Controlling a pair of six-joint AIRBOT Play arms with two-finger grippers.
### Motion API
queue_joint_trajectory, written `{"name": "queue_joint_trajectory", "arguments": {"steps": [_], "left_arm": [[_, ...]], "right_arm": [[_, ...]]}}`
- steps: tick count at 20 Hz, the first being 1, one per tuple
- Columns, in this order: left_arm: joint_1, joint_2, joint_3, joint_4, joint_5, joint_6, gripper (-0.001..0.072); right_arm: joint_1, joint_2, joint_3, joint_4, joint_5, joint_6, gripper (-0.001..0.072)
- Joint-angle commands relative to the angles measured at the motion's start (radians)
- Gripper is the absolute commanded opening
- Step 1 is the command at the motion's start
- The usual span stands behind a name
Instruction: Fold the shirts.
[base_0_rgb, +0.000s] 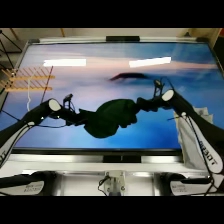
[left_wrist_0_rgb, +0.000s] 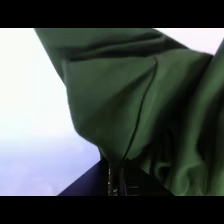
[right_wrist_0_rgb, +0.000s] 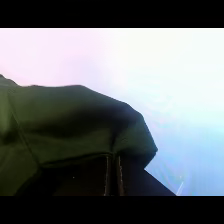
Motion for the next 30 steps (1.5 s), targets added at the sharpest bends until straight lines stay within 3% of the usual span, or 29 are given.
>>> {"name": "queue_joint_trajectory", "arguments": {"steps": [1,4,7,12,14,17,23,26,30], "left_arm": [[0.002,0.0,0.0,-0.001,0.029,0.0,0.0035],[0.023,0.028,0.005,0.037,0.032,0.038,0.0033],[0.074,0.126,0.093,0.145,0.023,0.039,0.0032],[0.136,0.385,0.497,0.24,0.022,0.173,0.0032],[0.146,0.47,0.691,0.301,0.024,0.173,0.0032],[0.169,0.571,0.886,0.334,0.026,0.1,0.0032],[0.169,0.708,0.961,0.33,0.122,0.076,0.0033],[0.169,0.692,0.961,0.343,0.117,0.076,0.0033],[0.17,0.577,0.961,0.402,0.22,0.079,0.0034]], "right_arm": [[0.006,-0.001,0.0,-0.001,-0.031,-0.003,0.007],[0.005,0.037,0.001,-0.021,-0.024,-0.026,0.0067],[0.005,0.153,0.045,-0.156,-0.01,-0.038,0.0068],[0.005,0.467,0.308,-0.4,-0.013,-0.087,0.0068],[0.006,0.595,0.42,-0.49,-0.021,-0.087,0.0067],[0.006,0.762,0.505,-0.515,-0.025,-0.035,0.0067],[0.006,0.988,0.522,-0.499,-0.023,0.056,0.0068],[0.006,1.004,0.522,-0.523,0.111,0.056,0.0068],[0.006,0.894,0.522,-0.555,0.432,0.065,0.0068]]}}
